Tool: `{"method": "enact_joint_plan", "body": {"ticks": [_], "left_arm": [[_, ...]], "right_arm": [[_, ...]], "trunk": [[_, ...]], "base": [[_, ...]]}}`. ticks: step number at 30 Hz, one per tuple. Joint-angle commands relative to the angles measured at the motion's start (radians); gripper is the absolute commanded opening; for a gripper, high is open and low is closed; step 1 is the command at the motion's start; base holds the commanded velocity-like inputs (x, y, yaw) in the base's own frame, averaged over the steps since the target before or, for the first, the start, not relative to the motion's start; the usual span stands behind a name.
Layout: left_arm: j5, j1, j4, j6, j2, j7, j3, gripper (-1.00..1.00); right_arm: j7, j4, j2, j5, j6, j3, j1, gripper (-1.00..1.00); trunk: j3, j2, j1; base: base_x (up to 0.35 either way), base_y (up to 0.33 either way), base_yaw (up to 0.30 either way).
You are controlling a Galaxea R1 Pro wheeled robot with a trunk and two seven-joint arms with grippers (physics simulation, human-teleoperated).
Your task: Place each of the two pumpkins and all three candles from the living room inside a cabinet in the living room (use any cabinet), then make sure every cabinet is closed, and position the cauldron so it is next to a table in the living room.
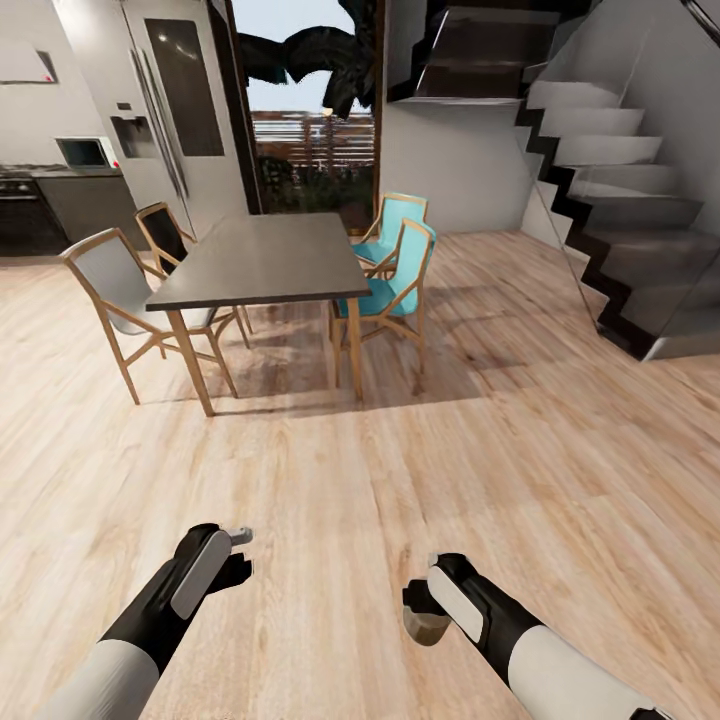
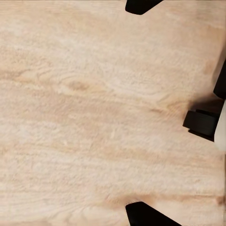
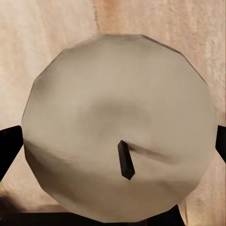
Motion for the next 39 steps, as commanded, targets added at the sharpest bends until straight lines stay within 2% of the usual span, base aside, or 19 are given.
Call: {"method": "enact_joint_plan", "body": {"ticks": [1,23,30,39], "left_arm": [[0.011,-0.001,-0.001,0.001,0.001,0.011,-0.004,1.00],[0.012,-0.001,0.000,0.001,0.009,0.012,-0.002,1.00],[0.012,-0.001,0.000,0.001,0.010,0.012,-0.001,1.00],[0.012,0.000,0.000,0.001,0.010,0.013,-0.001,1.00]], "right_arm": [[-0.010,-0.001,-0.001,-0.011,0.001,0.005,-0.001,-1.00],[-0.010,-0.005,-0.001,-0.011,0.001,0.005,-0.001,-1.00],[-0.010,-0.005,-0.001,-0.011,0.001,0.005,-0.001,-1.00],[-0.010,-0.005,-0.001,-0.010,0.001,0.005,-0.001,-1.00]], "trunk": [[0.002,0.007,-0.004],[0.071,0.161,-0.088],[0.093,0.210,-0.115],[0.093,0.210,-0.115]], "base": [[0.000,0.000,0.292],[0.000,0.000,0.289],[0.000,0.000,0.113],[0.000,0.000,0.178]]}}
